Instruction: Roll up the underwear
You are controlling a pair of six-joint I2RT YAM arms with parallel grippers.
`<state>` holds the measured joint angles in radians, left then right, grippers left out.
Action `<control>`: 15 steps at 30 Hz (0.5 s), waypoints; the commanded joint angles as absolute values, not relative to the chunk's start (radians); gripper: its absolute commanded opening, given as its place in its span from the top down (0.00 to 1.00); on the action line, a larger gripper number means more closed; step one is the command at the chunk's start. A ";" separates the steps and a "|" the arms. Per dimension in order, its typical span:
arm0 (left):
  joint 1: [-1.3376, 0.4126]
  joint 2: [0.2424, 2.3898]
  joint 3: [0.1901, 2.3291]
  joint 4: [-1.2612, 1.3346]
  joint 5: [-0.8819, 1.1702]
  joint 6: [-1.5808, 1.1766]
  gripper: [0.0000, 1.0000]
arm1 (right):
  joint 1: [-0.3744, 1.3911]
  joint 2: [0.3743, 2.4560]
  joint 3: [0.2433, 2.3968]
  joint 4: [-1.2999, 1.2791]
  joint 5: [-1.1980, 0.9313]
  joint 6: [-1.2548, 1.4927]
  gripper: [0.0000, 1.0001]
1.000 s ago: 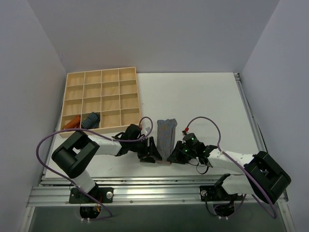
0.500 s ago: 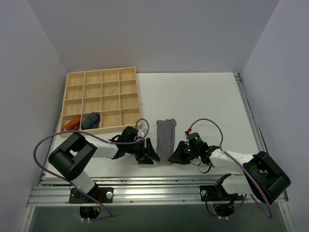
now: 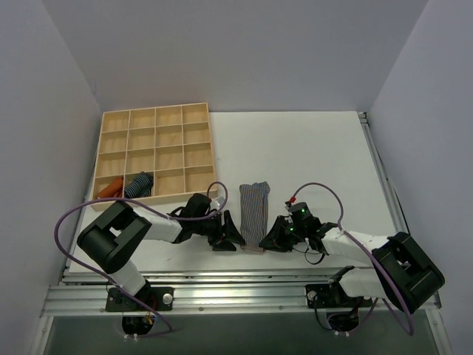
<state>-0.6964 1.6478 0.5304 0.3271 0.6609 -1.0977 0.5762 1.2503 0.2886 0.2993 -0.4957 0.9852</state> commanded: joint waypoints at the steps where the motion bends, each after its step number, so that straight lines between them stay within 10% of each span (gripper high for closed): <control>1: -0.687 1.686 0.535 0.364 0.624 -1.101 0.36 | 0.571 1.259 0.281 0.264 -0.514 1.003 1.00; 15: -0.689 1.681 0.555 0.377 0.632 -1.131 0.35 | 0.569 1.259 0.305 0.322 -0.554 1.072 1.00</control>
